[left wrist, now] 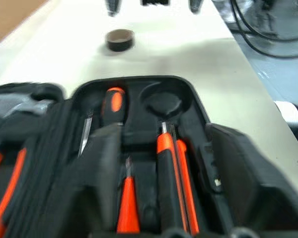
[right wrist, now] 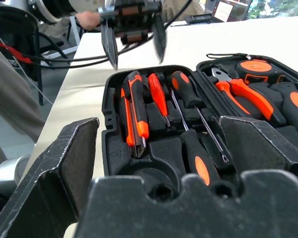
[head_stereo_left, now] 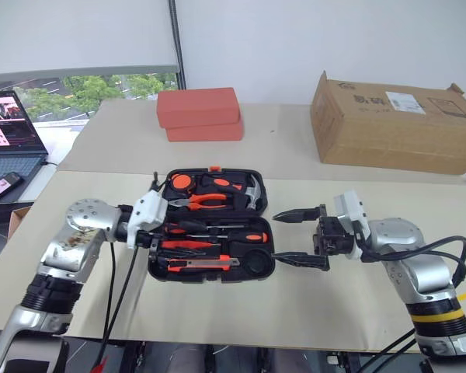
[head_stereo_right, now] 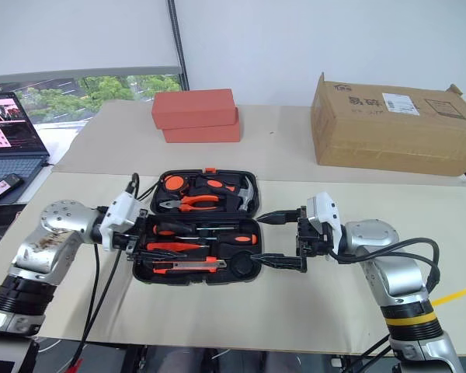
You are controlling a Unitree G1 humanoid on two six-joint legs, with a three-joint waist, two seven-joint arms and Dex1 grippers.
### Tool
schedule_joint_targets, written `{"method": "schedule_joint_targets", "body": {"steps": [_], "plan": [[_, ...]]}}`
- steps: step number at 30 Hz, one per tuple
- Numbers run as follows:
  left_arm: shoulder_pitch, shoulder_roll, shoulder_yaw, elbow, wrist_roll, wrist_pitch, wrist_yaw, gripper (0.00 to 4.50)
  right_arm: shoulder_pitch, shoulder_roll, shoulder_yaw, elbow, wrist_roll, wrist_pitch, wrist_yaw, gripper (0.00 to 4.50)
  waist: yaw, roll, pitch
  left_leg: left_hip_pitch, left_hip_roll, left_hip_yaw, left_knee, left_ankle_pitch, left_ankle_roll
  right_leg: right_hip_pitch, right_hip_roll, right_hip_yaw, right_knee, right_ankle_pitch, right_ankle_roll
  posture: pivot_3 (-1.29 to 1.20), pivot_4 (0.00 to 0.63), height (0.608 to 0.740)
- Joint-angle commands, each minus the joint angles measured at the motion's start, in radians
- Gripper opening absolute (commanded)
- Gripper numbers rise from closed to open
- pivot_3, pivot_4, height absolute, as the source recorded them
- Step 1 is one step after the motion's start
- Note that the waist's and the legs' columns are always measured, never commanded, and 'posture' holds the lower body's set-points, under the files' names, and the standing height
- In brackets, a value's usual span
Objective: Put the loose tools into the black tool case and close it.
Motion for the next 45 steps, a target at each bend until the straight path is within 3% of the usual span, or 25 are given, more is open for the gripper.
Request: {"method": "schedule_joint_targets", "body": {"steps": [1,4,23,26,29,34,38,45], "plan": [[-0.029,-0.034,-0.012,0.044,0.049,-0.084,0.018,1.16,-0.014,0.004,-0.008,-0.007,0.001,-0.026,0.005,4.5,0.001,0.0,0.0,0.0,0.0,0.0,0.0,0.0,0.0,0.0,0.0,0.0,0.0,0.0,0.0,0.0,0.15,0.711],[-0.046,-0.066,-0.029,0.086,0.073,-0.109,0.021,0.04,-0.02,0.005,-0.009,-0.003,0.0,-0.027,0.005,4.5,0.002,0.0,0.0,0.0,0.0,0.0,0.0,-0.001,0.002,0.0,0.0,0.0,0.0,0.0,0.0,0.0,0.15,0.711],[-0.035,-0.09,-0.117,0.295,0.242,-0.41,-0.018,0.04,-0.011,0.003,-0.016,-0.007,-0.005,-0.035,-0.005,4.5,0.001,0.0,0.0,0.002,0.0,0.0,0.0,-0.003,0.005,0.001,0.0,0.0,0.0,0.0,0.0,0.0,0.15,0.711],[-0.037,-0.125,-0.104,0.323,0.265,-0.546,0.036,0.04,-0.011,0.004,-0.016,-0.011,-0.005,-0.033,-0.008,4.5,0.003,0.001,-0.001,0.003,0.0,0.0,0.0,-0.004,0.006,0.003,-0.001,0.0,0.001,0.0,0.0,0.0,0.15,0.711],[-0.025,-0.137,-0.096,0.326,0.246,-0.557,0.045,0.04,-0.01,0.003,-0.017,-0.01,-0.005,-0.033,-0.009,4.5,0.007,0.001,-0.001,0.003,0.0,-0.001,0.001,-0.004,0.007,0.004,-0.002,-0.001,0.001,0.0,0.0,0.0,0.15,0.711],[-0.006,-0.134,-0.107,0.373,0.328,-0.743,0.11,0.04,-0.008,0.002,-0.019,-0.009,-0.003,-0.033,-0.009,4.5,0.007,0.006,-0.004,0.005,0.0,-0.001,0.001,-0.004,0.007,0.004,-0.003,0.0,0.002,0.0,0.0,0.0,0.15,0.711],[-0.026,-0.118,-0.136,0.467,0.494,-0.977,0.226,0.04,-0.009,0.005,-0.017,-0.005,-0.005,-0.035,-0.009,4.5,0.005,0.011,-0.007,0.006,0.0,-0.001,0.001,-0.004,0.007,0.005,-0.003,0.0,0.002,0.001,-0.001,0.0,0.15,0.711],[-0.016,-0.103,-0.188,0.583,0.608,-1.162,0.364,0.04,-0.008,0.004,-0.018,-0.002,-0.007,-0.036,-0.01,4.5,0.009,0.022,-0.013,0.019,0.0,-0.002,0.001,-0.004,0.008,0.018,-0.006,-0.001,0.001,-0.004,0.008,0.0,0.15,0.711]]}}
